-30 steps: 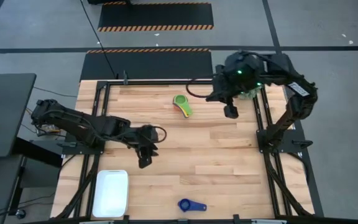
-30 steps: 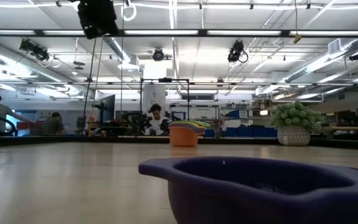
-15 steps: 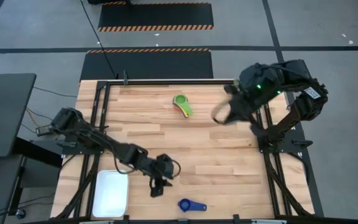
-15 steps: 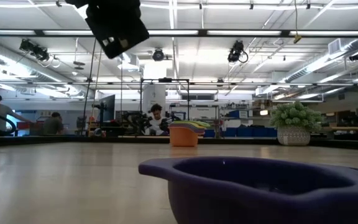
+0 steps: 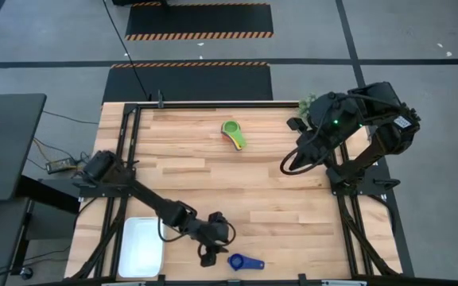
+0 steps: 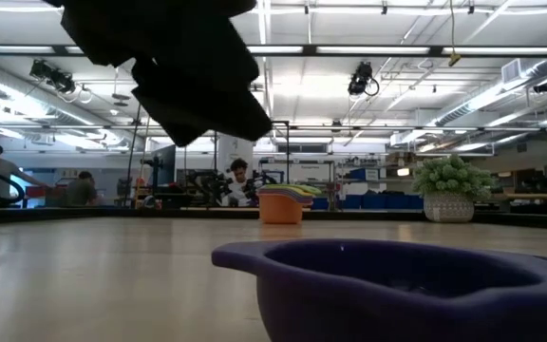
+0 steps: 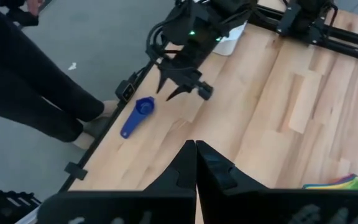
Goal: Nest measuring cups in basket
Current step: Stack the dark blue measuring cup on top of the green measuring cup
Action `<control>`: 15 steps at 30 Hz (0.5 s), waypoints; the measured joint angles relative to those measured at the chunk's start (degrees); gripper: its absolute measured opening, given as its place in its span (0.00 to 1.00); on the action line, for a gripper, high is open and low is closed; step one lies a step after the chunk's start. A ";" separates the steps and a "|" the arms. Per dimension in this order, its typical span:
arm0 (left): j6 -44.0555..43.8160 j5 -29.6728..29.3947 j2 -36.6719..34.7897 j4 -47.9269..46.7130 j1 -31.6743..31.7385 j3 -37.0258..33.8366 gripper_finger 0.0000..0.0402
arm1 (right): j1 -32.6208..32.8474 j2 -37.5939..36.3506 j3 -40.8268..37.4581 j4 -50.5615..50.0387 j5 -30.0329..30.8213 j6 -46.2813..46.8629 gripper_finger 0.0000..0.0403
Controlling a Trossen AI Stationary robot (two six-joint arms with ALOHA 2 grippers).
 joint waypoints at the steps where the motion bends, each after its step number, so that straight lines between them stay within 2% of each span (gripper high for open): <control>1: -0.02 -0.16 0.85 1.45 -0.24 0.00 0.36 | 0.00 0.00 0.00 -0.01 0.54 0.22 0.01; 6: -0.11 -4.00 4.27 3.23 -1.50 0.00 0.36 | -0.02 0.02 0.00 -0.01 2.36 0.51 0.01; 15: -5.74 -4.28 7.16 11.82 -1.83 0.00 0.36 | 0.00 0.02 0.00 0.01 2.67 0.48 0.01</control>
